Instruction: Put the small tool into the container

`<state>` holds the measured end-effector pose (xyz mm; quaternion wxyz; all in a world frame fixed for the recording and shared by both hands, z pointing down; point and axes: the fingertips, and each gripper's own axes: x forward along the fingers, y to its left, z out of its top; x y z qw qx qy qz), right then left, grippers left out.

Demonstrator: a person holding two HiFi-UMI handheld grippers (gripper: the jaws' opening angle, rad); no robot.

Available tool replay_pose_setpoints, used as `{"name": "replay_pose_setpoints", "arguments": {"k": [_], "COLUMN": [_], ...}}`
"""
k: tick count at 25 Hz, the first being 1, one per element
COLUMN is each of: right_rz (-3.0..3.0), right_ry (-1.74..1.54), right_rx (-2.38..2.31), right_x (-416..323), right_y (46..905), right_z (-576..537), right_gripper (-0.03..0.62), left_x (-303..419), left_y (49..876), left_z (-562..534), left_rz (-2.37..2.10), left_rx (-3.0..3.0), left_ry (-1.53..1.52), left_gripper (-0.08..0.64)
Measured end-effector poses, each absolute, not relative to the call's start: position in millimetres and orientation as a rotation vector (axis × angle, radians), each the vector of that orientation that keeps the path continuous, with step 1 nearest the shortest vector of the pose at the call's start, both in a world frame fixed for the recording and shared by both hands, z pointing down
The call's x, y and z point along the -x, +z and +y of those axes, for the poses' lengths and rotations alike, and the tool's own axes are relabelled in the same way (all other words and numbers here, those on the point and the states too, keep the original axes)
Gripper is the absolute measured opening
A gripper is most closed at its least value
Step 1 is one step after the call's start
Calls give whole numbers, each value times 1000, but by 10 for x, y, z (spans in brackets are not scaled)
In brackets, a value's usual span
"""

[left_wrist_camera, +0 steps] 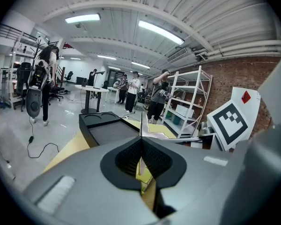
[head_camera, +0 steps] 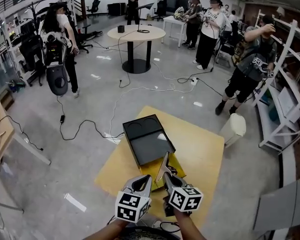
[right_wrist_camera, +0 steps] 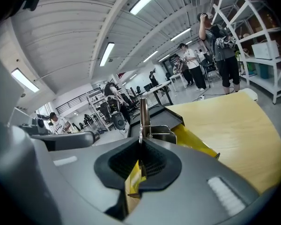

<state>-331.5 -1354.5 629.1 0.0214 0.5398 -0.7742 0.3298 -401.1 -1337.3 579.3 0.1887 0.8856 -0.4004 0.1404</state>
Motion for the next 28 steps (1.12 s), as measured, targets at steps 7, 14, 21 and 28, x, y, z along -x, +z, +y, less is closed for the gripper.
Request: {"name": "replay_pose_setpoints", "arguments": {"k": [7, 14, 21, 28], "right_rz": [-2323, -2225, -2127, -2149], "right_ry": [1237, 1435, 1551, 1504], "right_rx": [-1691, -1717, -1736, -1661], "right_x": [3679, 3969, 3885, 3509], "right_y": [6607, 6907, 7081, 6945], "right_z": [-13876, -13890, -14041, -13815], "right_gripper": [9, 9, 14, 132], "left_x": [4457, 4827, 4774, 4318], "left_y": [5840, 5899, 5916, 5793], "left_z": [-13651, -13732, -13890, -13592], "left_rz": [-1135, -1143, -1140, -1138], "left_rx": [-2475, -2458, -2461, -2458], "left_ry": [400, 391, 395, 402], "left_gripper": [3, 3, 3, 3]}}
